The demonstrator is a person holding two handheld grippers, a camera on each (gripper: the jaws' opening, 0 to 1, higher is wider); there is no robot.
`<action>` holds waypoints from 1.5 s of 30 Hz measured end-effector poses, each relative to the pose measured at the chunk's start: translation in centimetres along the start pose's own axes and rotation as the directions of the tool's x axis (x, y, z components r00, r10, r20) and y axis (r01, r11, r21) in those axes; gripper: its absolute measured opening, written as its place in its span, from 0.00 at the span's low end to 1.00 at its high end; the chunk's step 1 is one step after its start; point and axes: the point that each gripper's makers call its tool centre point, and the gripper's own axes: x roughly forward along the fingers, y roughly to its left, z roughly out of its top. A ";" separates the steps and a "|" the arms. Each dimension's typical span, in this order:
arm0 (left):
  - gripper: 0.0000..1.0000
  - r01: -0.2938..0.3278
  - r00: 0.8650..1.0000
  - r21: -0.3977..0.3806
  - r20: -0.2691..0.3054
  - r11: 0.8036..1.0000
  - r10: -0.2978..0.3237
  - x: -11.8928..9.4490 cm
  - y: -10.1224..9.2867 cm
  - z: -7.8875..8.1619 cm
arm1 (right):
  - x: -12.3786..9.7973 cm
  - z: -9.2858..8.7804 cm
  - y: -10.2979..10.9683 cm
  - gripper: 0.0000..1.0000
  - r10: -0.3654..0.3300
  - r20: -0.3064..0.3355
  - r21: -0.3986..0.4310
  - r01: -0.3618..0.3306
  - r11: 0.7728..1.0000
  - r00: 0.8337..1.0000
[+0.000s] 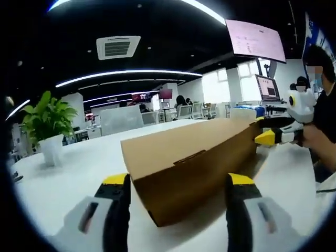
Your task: Operate the shoe box by opening the lid, removing the specified soft item, and placing it in the target area until the item is outside and the box remains undamaged.
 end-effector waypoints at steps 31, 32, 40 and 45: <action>0.59 -0.043 0.999 0.001 -0.013 0.999 0.043 -1.4 -0.9 0.0 | -1.7 -0.1 -0.3 0.49 0.022 -0.018 0.074 -0.020 0.997 1.000; 0.59 -0.042 0.999 0.008 -0.017 0.999 0.043 -1.4 -0.9 -0.1 | -1.8 -0.1 -0.3 0.49 0.022 -0.019 0.074 -0.020 0.997 1.000; 0.59 -0.037 0.999 0.016 -0.027 0.999 0.037 -1.6 -1.0 -0.1 | -2.0 -0.2 -0.2 0.49 0.018 -0.024 0.068 -0.016 0.998 1.000; 0.59 -0.029 1.000 0.012 -0.008 1.000 0.029 -1.8 -1.0 -0.2 | -2.1 -0.4 -0.2 0.48 0.046 -0.032 0.008 -0.045 0.999 0.998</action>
